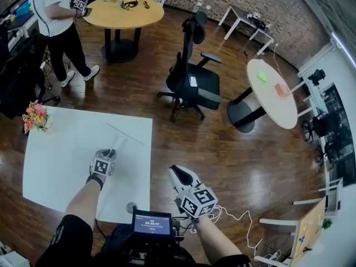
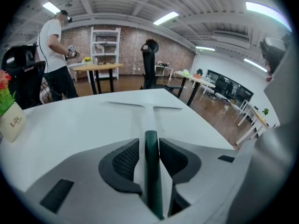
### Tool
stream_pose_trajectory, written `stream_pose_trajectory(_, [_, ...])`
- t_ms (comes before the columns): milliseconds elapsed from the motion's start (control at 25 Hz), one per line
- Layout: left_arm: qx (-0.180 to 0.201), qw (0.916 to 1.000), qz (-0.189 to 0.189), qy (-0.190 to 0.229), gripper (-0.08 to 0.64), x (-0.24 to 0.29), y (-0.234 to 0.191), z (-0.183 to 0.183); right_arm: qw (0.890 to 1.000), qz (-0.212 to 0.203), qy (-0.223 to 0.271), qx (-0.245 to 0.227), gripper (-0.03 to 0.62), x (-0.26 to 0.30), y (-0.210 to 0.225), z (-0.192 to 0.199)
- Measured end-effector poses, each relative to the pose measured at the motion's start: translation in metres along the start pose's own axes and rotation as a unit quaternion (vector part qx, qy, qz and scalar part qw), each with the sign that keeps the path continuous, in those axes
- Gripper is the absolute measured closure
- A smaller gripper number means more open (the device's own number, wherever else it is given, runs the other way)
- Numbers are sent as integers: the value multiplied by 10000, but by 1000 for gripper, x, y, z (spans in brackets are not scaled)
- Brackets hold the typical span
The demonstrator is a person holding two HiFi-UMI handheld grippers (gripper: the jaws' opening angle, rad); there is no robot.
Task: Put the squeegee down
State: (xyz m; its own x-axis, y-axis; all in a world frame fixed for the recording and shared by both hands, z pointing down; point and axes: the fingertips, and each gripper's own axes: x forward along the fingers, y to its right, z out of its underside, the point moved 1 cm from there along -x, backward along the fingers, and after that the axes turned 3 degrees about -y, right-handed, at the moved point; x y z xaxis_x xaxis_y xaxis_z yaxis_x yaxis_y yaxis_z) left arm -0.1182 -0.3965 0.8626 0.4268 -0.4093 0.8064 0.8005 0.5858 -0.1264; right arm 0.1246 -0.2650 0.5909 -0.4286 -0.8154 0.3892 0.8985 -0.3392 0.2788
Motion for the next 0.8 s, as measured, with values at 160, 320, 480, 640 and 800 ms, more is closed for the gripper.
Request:
stream_pose_trajectory(160, [94, 9992, 294, 259, 411, -11, 6, -7, 10000, 13, 88, 37, 509, -1, -1, -3])
stream_pose_trajectory(320, [238, 9970, 515, 529, 406, -39, 16, -16, 9999, -33, 99, -51, 509, 2, -10, -4])
stream_pose_trajectory(480, [119, 9952, 685, 695, 405, -70, 20, -16, 9998, -80, 90, -133, 529, 4, -24, -7])
stream_pose_trajectory(640, [243, 9928, 787, 870, 405, -103, 23, -13, 9997, -45, 183, -158, 545, 4, -34, -14])
stream_pose_trajectory(800, [248, 9906, 757, 1109, 405, -136, 19, -10, 9996, 20, 197, -219, 561, 3, -45, -16])
